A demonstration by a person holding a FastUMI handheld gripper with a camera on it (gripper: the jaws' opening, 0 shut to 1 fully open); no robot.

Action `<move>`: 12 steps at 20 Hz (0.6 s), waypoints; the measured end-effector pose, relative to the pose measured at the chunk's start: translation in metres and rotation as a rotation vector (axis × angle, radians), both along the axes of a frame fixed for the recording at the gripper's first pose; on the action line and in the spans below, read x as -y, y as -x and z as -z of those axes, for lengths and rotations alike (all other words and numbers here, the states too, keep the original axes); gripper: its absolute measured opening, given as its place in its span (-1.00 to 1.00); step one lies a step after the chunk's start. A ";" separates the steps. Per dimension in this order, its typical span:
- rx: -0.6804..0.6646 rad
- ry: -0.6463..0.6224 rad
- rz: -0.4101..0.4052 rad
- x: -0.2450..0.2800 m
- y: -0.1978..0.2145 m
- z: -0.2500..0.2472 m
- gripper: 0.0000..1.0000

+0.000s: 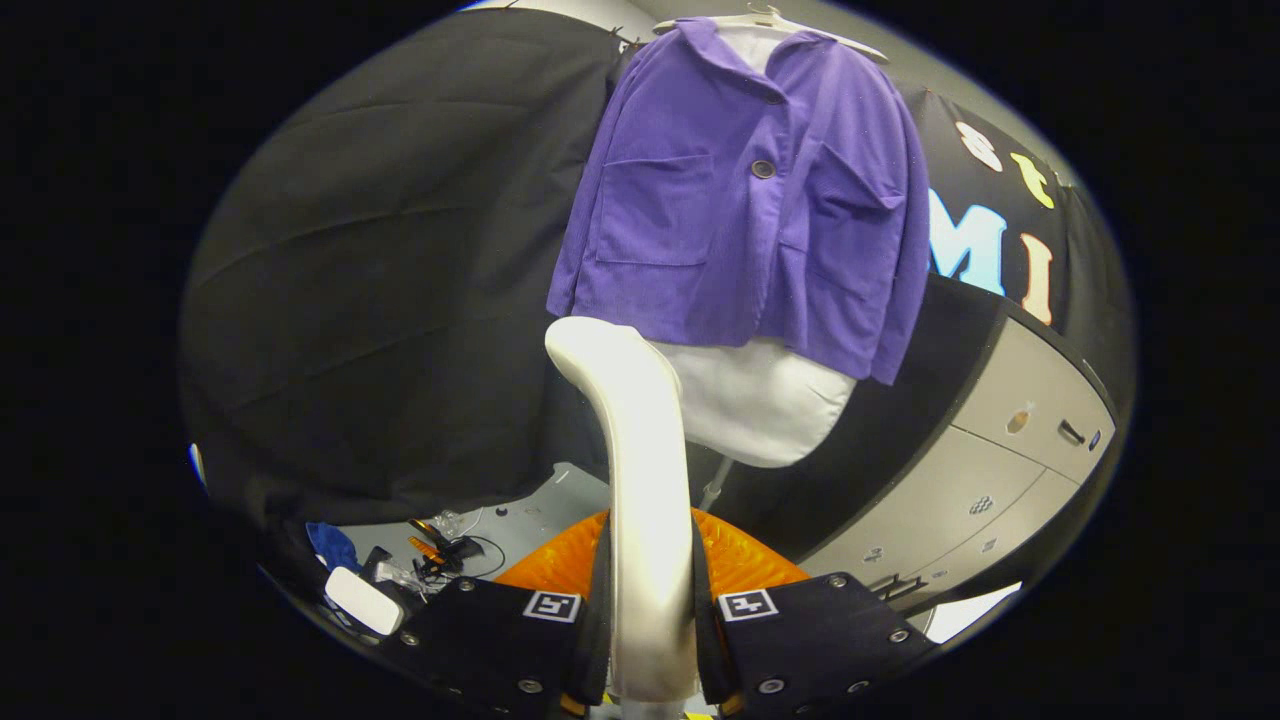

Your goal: Iron the clothes twice with a garment steamer, once on the left side and once on the right side.

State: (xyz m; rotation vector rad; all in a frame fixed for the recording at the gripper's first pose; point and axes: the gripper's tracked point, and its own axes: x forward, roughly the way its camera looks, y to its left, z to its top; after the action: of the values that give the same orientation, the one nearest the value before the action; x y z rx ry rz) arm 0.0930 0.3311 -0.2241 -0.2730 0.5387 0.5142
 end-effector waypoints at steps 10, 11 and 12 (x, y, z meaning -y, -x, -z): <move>0.084 -0.097 0.163 0.158 0.044 -0.046 -0.29; 0.084 -0.103 0.185 0.176 0.049 -0.051 -0.29; 0.089 -0.108 0.208 0.192 0.053 -0.056 -0.29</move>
State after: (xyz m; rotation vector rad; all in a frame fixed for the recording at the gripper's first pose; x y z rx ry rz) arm 0.0403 0.1394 -0.1680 -0.1336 0.4450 0.3261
